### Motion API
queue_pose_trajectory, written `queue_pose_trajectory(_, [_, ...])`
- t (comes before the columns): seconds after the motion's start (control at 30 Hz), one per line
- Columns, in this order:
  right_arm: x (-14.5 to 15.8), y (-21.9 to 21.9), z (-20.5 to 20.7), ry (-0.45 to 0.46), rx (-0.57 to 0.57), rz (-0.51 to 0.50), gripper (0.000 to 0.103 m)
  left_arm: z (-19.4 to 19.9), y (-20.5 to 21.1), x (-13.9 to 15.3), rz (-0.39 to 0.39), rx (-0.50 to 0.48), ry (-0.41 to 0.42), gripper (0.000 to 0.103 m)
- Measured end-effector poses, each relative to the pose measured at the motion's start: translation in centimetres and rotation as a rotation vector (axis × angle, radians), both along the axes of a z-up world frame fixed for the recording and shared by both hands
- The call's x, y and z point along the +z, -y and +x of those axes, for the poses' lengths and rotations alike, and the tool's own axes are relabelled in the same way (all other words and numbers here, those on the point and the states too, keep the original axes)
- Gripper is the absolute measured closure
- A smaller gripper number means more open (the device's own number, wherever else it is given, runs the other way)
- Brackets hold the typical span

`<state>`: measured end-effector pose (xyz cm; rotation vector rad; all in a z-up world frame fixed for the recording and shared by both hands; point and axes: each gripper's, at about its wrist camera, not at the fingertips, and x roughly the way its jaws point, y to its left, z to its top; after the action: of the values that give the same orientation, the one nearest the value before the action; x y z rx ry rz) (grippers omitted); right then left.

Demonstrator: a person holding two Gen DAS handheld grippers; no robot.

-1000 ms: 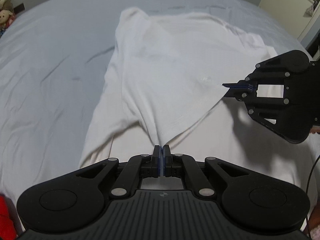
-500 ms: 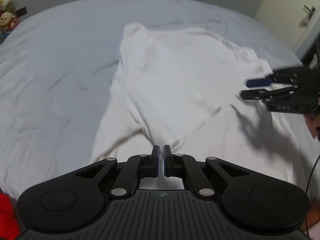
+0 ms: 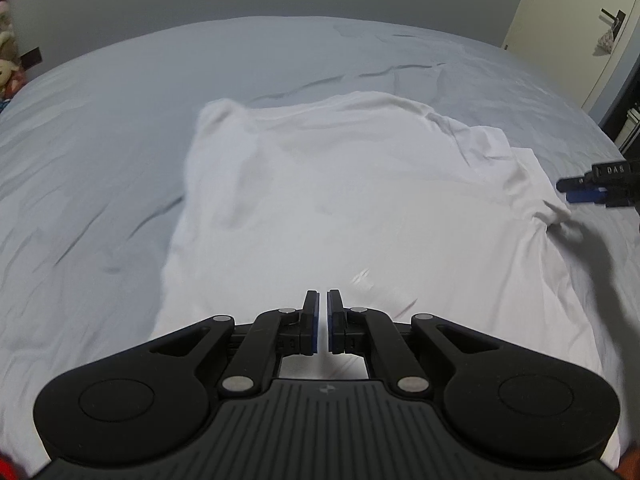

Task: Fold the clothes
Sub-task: 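Open both tools and release the folded shirt, then grasp the shirt edge with the right tool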

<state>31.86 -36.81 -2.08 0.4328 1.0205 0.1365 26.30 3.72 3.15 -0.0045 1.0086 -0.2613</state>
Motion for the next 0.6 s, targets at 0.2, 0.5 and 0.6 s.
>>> queue_pose_trajectory(0.2, [-2.1, 2.6, -0.5, -0.052, -0.047, 0.138, 0.061, 3.8, 5.6, -0.1, 0.000, -0.091, 0.034, 0.100])
queue_pose_trajectory(0.5, [-4.2, 4.0, -1.1, -0.044, 0.018, 0.276, 0.060, 11.1, 15.9, -0.7, -0.002, -0.180, 0.005, 0.078])
queue_pose_trajectory(0.6, [-5.1, 5.3, -0.5, -0.038, -0.016, 0.351, 0.061, 11.8, 17.6, -2.3, -0.001, -0.177, -0.027, 0.078])
